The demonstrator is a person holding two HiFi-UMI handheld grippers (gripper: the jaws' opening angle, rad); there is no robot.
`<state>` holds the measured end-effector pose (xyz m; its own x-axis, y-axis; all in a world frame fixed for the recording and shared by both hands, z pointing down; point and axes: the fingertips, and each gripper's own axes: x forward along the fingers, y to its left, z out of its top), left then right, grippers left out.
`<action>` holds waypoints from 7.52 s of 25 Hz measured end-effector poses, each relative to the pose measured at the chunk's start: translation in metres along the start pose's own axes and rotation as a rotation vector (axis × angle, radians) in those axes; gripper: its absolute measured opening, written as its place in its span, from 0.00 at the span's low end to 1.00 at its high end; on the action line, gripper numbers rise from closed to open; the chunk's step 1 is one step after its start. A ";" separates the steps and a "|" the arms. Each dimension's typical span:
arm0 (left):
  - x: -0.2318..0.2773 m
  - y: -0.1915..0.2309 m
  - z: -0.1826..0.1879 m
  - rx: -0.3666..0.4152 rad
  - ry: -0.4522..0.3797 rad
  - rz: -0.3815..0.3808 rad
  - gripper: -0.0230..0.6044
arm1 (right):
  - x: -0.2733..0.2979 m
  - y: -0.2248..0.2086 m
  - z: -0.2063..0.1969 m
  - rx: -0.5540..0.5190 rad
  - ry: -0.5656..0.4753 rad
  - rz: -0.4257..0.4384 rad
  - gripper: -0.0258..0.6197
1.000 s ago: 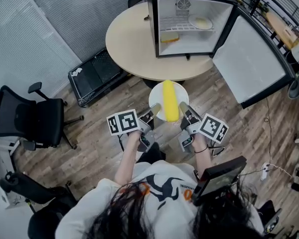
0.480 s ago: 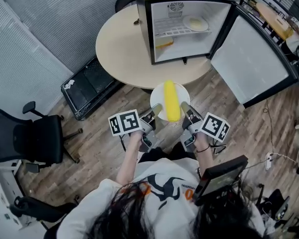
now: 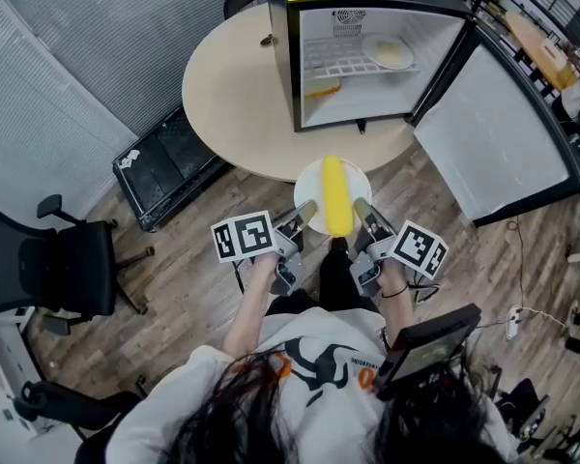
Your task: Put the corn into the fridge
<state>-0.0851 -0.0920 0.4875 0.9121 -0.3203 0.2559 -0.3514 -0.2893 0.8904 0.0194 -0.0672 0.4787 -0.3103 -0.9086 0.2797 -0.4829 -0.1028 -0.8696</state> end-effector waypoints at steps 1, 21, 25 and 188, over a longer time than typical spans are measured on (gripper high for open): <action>0.005 0.000 0.004 0.003 -0.004 0.000 0.10 | 0.004 -0.001 0.005 -0.004 0.004 0.002 0.08; 0.149 -0.004 0.118 -0.069 -0.166 0.033 0.10 | 0.120 -0.028 0.169 -0.114 0.135 0.055 0.09; 0.160 0.005 0.134 -0.071 -0.216 0.073 0.10 | 0.144 -0.032 0.180 -0.129 0.182 0.084 0.09; 0.075 -0.036 0.148 0.605 -0.392 0.207 0.06 | 0.151 0.038 0.083 -0.504 0.145 0.098 0.10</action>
<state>-0.0353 -0.2393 0.4194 0.7126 -0.6871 0.1418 -0.6654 -0.5977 0.4472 0.0218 -0.2423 0.4539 -0.4667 -0.8349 0.2916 -0.7683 0.2194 -0.6013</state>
